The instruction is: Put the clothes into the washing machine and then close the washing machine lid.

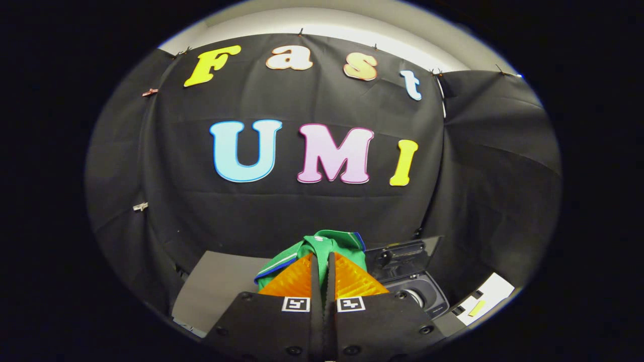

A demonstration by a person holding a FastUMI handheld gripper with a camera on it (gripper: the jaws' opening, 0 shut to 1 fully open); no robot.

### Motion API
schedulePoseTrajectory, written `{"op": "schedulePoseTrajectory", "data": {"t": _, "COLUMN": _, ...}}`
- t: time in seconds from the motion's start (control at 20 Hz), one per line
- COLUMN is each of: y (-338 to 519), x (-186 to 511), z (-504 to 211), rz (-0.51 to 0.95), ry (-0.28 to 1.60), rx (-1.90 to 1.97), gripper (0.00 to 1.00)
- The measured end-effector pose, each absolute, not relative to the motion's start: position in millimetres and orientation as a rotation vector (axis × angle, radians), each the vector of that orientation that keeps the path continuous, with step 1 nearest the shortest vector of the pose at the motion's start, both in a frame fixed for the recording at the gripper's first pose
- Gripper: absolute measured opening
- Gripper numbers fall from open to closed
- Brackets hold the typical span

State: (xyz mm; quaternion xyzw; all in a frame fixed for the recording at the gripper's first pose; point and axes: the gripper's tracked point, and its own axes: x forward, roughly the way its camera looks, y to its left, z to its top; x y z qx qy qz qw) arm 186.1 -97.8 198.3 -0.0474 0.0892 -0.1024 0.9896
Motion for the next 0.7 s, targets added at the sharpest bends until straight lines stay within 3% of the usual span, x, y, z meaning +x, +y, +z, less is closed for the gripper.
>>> {"op": "schedulePoseTrajectory", "data": {"t": 0.7, "y": -301.2, "x": 210.4, "z": 180.2, "rz": -0.096, "ry": 0.161, "rx": -0.098, "gripper": 0.05}}
